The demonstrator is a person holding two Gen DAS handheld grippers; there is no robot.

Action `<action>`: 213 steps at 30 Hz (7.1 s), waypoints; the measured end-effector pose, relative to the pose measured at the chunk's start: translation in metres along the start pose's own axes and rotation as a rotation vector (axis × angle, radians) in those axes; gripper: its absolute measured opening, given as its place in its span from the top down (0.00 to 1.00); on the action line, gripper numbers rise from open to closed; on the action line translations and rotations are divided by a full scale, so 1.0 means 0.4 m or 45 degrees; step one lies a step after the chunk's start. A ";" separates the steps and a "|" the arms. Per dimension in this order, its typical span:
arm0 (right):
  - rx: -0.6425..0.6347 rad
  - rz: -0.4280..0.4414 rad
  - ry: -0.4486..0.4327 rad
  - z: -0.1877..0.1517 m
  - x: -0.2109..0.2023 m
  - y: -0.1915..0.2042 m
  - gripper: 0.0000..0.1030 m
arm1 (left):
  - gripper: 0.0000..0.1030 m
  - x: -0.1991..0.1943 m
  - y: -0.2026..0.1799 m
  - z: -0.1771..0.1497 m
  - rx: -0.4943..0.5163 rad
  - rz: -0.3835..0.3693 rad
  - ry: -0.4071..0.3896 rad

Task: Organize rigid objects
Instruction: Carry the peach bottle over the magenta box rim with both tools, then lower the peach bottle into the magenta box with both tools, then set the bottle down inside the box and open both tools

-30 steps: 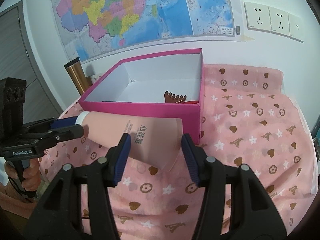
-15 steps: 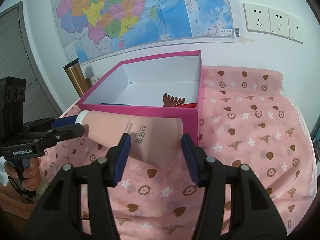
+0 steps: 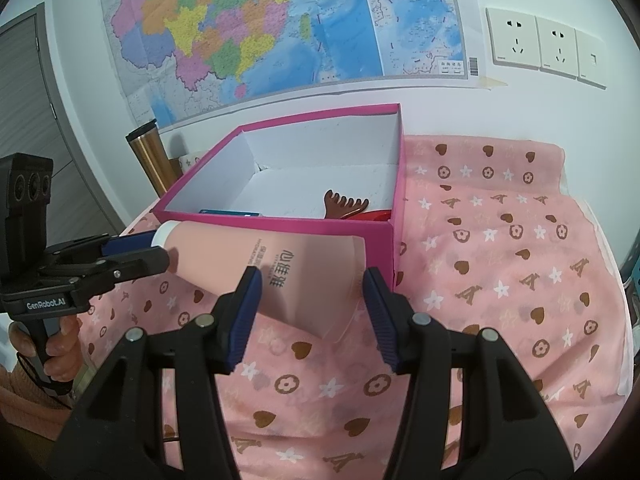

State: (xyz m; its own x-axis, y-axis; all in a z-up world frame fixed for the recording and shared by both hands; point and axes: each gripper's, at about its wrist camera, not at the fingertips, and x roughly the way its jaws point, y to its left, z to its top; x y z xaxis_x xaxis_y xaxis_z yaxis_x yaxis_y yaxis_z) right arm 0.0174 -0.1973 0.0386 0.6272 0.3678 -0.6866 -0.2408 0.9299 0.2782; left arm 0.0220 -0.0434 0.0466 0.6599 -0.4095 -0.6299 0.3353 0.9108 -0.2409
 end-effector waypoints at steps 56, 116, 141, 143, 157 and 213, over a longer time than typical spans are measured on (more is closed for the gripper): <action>0.013 0.000 -0.036 0.057 0.010 -0.028 0.46 | 0.51 0.017 -0.003 0.048 0.035 0.013 -0.043; 0.014 -0.022 -0.051 0.097 0.043 -0.046 0.46 | 0.51 0.069 0.006 0.093 0.030 0.043 -0.045; 0.016 -0.031 -0.046 0.110 0.051 -0.055 0.46 | 0.51 0.091 0.011 0.099 0.023 0.055 -0.033; 0.018 -0.032 -0.044 0.111 0.052 -0.055 0.46 | 0.51 0.091 0.011 0.100 0.024 0.058 -0.035; 0.012 -0.033 -0.037 0.124 0.069 -0.055 0.46 | 0.51 0.100 0.031 0.109 -0.010 0.045 -0.029; 0.030 -0.052 -0.008 0.141 0.117 -0.060 0.46 | 0.51 0.157 0.057 0.123 -0.040 0.074 0.018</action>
State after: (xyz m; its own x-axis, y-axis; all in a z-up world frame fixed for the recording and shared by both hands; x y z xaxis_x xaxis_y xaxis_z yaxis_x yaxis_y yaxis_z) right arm 0.0944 -0.2027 0.0378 0.6405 0.3295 -0.6936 -0.1974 0.9436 0.2660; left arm 0.1043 -0.0511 0.0378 0.6682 -0.3551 -0.6538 0.2753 0.9344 -0.2261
